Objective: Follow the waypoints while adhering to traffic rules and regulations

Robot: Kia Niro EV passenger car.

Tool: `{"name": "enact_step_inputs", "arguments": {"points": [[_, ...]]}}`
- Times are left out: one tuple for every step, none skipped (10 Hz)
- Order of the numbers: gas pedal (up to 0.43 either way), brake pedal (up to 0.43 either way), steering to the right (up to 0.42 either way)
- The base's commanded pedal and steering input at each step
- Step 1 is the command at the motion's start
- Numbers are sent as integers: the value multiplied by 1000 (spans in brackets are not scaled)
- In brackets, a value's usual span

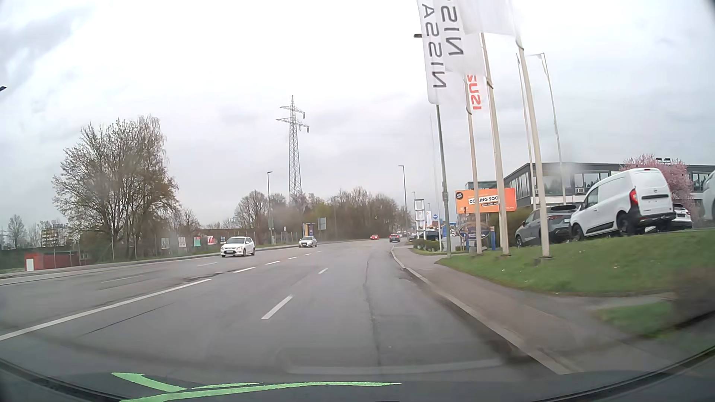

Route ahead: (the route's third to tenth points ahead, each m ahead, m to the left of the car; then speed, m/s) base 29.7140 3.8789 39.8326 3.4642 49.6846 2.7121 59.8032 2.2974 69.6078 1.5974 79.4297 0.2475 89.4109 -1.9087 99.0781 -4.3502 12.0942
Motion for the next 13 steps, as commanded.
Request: {"name": "enact_step_inputs", "arguments": {"points": [[87,0,5],[98,0,4],[98,0,4],[98,0,4],[98,0,4],[98,0,3],[98,0,3],[98,0,3],[98,0,3],[98,0,3],[98,0,3],[98,0,3],[98,0,3]]}}
